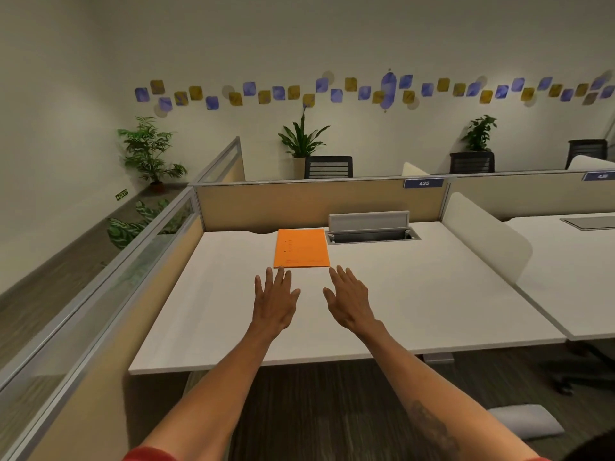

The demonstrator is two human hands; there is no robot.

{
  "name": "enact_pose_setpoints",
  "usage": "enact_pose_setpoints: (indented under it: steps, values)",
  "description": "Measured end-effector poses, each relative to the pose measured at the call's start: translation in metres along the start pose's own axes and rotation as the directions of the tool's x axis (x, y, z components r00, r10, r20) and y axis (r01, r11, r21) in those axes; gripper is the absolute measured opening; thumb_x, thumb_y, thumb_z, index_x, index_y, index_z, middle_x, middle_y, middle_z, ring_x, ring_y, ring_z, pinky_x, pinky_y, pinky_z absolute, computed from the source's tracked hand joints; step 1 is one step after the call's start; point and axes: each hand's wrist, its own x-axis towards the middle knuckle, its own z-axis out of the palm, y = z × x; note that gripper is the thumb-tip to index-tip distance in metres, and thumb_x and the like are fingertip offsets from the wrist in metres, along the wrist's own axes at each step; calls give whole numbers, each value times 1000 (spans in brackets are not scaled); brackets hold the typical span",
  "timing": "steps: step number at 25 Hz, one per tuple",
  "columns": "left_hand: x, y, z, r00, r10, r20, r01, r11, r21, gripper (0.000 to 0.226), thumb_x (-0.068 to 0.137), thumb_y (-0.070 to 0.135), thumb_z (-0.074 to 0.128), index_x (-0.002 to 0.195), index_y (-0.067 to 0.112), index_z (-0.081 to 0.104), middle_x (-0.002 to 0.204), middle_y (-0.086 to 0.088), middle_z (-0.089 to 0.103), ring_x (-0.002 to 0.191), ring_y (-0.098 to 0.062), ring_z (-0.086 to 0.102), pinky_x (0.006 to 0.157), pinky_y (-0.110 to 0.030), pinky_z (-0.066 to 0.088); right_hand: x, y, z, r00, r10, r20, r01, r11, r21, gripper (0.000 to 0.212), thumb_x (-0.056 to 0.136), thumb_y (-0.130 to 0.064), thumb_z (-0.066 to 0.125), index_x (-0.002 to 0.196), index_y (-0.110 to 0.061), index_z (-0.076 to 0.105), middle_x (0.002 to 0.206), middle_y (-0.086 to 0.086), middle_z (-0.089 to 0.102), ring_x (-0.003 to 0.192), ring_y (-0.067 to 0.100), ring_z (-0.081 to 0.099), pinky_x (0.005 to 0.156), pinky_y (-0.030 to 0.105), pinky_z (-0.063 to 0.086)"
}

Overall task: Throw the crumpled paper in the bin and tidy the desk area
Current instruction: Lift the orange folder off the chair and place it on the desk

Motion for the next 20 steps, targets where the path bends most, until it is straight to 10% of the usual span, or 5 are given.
enact_pose_setpoints:
  steps: [20]
  values:
    - [-268, 193, -20, 994, -106, -16, 103, 984, -146, 57, 107, 41, 22, 158, 15, 18, 166, -8, 9, 153, -32, 0, 122, -55, 2, -277, 96, -93, 994, -77, 77, 78, 997, -14, 57, 106, -35, 34, 157, -18, 16, 166, 5, 8, 153, 26, 5, 122, 51, 7]
